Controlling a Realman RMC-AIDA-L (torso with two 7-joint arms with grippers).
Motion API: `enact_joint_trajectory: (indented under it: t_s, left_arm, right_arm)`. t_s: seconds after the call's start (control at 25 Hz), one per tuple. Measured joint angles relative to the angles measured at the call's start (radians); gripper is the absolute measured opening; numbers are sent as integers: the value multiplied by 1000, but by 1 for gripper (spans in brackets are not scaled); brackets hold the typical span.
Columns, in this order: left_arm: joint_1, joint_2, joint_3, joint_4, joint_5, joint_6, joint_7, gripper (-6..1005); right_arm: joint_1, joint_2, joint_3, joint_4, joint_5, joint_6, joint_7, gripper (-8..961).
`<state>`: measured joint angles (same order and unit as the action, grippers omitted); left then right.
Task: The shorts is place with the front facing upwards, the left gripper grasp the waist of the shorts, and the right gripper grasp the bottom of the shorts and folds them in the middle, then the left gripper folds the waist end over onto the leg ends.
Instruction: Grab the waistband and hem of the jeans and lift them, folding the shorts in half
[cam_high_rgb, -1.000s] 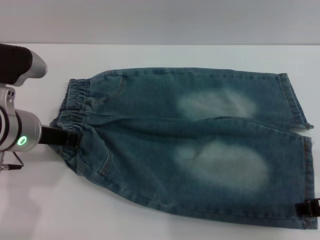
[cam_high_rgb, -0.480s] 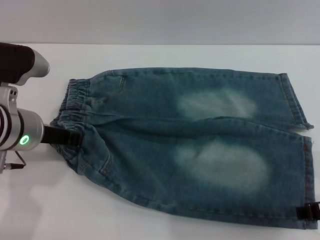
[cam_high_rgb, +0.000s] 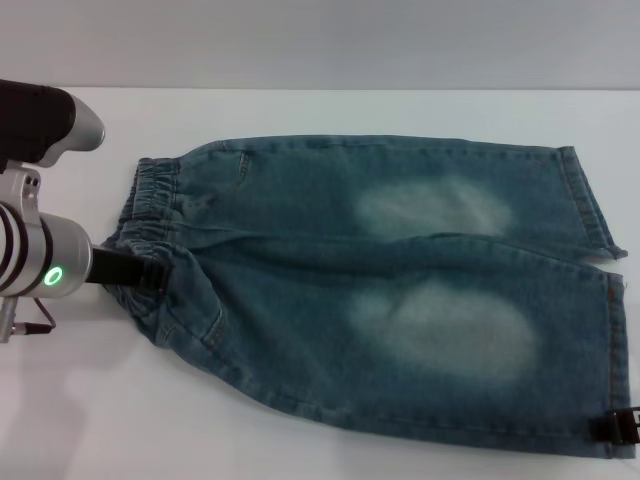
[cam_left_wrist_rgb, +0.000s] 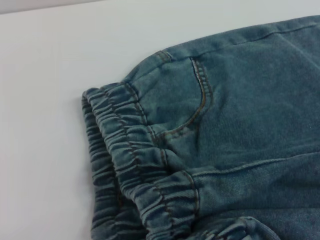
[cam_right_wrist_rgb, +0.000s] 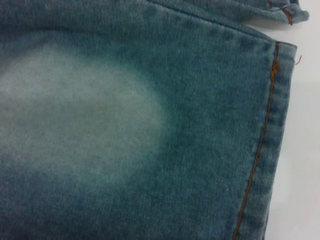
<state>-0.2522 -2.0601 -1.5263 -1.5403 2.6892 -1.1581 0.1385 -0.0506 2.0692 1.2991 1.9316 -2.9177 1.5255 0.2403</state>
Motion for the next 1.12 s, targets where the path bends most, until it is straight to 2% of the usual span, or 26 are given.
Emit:
enact_joint_trajectory:
  t_s: [0.96, 1.08, 1.12]
  left_arm:
    - [-1, -1, 2, 2, -2, -1, -2, 96]
    - [-1, -2, 2, 2, -2, -1, -2, 96]
    - [-2, -2, 3, 2, -2, -1, -2, 96]
  right_arm:
    - [13, 2, -6, 0, 1, -5, -86, 294]
    - [12, 1, 0, 1, 1, -6, -86, 73]
    - [12, 1, 2, 6, 1, -6, -86, 58]
